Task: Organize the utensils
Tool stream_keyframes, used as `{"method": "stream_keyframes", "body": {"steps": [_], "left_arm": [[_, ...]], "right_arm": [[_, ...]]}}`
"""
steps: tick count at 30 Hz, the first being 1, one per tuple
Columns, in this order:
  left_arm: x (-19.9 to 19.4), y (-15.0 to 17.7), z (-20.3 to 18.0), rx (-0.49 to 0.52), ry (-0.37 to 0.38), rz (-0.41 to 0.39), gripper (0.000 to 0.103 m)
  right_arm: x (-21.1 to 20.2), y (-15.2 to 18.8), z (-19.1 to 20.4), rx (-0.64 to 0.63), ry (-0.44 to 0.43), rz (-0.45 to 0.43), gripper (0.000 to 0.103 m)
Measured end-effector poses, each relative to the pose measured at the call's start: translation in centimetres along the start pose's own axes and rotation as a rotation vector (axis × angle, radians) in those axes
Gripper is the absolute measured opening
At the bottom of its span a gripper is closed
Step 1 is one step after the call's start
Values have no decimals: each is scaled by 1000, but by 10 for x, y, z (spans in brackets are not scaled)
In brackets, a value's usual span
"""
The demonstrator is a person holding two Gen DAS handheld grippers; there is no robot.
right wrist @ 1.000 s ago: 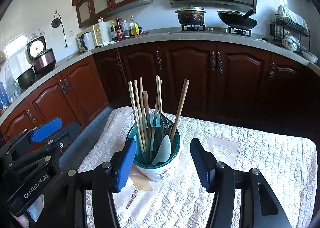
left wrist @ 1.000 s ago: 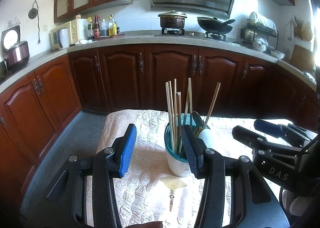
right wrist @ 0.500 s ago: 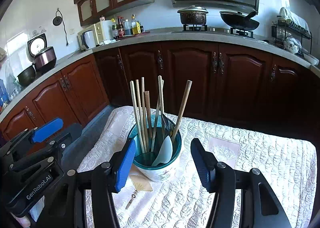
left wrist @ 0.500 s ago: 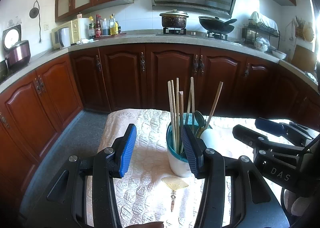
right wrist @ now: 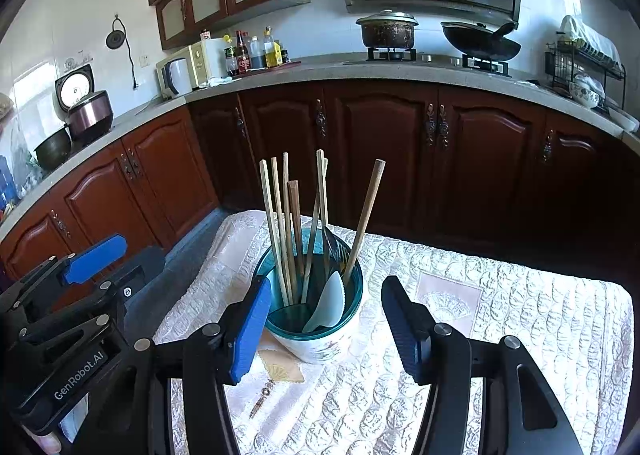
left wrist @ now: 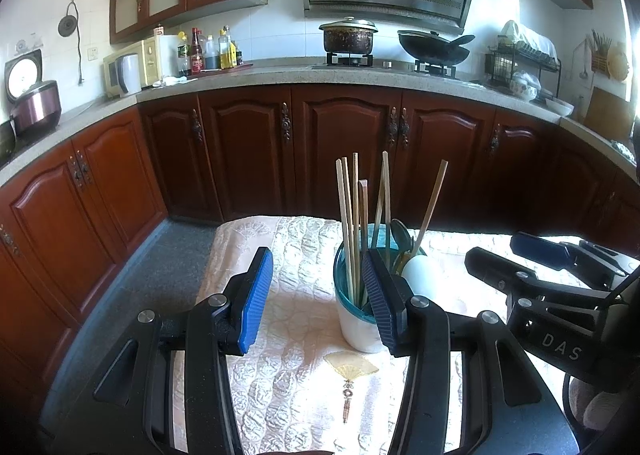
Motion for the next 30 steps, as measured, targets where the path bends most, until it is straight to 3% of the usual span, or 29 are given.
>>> {"method": "stream_keyframes", "body": {"steps": [30], "left_arm": [[1,-2,-2,12,-2,0,46]], "right_arm": [[5,-4,3,-9,-5,16,56]]}}
Point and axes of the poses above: each gripper's, at about its wrist camera, not at the fingertips, and x roughly the way its jaws point, z to its left, y to its underside, the point moved 3 cm from there along x, roughly the way its jaws point, and after that the axes turned 6 degrees about z, right-handed, at the moved point
